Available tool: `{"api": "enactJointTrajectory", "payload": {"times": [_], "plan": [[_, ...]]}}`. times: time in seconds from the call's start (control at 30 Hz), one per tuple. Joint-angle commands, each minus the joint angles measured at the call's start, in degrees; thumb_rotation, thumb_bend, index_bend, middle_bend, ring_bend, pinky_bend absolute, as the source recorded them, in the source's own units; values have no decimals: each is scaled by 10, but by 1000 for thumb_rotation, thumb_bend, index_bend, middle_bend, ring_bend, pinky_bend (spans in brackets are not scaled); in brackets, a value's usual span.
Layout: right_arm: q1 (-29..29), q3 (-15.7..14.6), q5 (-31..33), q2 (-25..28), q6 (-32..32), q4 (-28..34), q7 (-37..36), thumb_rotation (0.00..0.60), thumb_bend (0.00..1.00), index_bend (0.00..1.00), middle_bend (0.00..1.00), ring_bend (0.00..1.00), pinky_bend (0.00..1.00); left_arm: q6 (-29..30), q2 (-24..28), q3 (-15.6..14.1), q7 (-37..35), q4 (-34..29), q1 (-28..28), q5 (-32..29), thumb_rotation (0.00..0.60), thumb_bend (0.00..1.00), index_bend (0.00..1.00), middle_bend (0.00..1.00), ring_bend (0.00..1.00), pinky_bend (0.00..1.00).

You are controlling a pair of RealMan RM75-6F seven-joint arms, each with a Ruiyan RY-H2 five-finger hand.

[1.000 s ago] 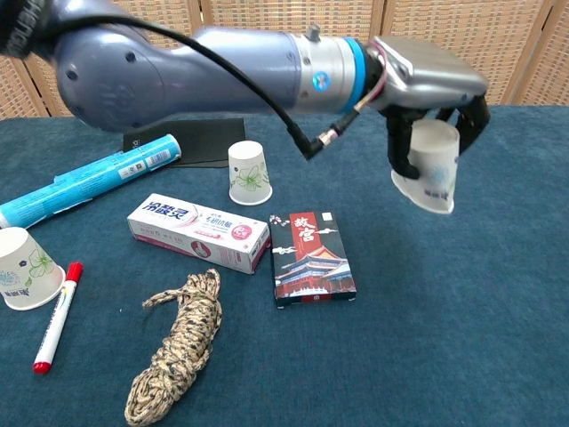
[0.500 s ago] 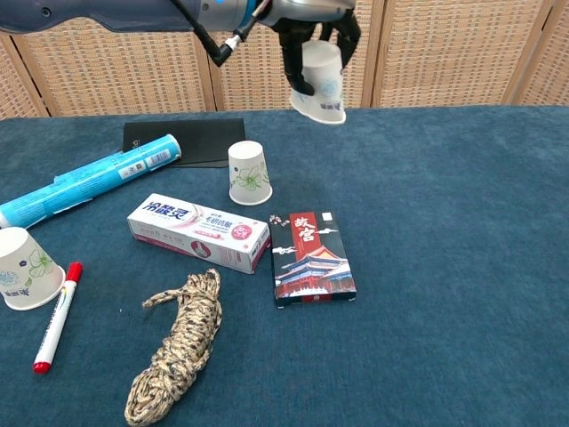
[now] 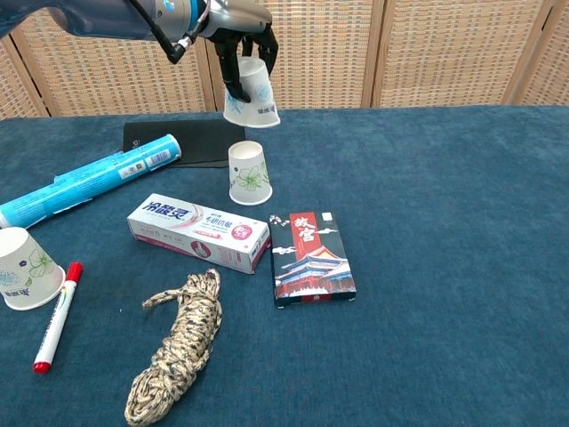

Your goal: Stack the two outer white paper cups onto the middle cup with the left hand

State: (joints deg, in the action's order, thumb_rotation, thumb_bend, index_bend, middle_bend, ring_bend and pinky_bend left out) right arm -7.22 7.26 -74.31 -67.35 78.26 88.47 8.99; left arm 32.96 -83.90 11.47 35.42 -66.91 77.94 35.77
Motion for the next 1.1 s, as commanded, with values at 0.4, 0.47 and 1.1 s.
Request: {"api": "enactJointTrajectory", "payload": {"times": [0.4,0.47,1.1], "plan": [[0,-2,-2,-1,0,1,2,600,0,0,0,0,0,15,26,-65,29,-51,37,-100,600,251,462,338,337,300],[0,-3,-2,-1,0,1,2,600,0,0,0,0,0,16,22,-69,27,-47,38,-97,600,251,461,338,336,297],[-2,-1,3,-1,-2,-1,-2,600,0,0,0,0,0,-22,-15,-84,-20,7,42,-84,600,28,159,80,65,157]]}}
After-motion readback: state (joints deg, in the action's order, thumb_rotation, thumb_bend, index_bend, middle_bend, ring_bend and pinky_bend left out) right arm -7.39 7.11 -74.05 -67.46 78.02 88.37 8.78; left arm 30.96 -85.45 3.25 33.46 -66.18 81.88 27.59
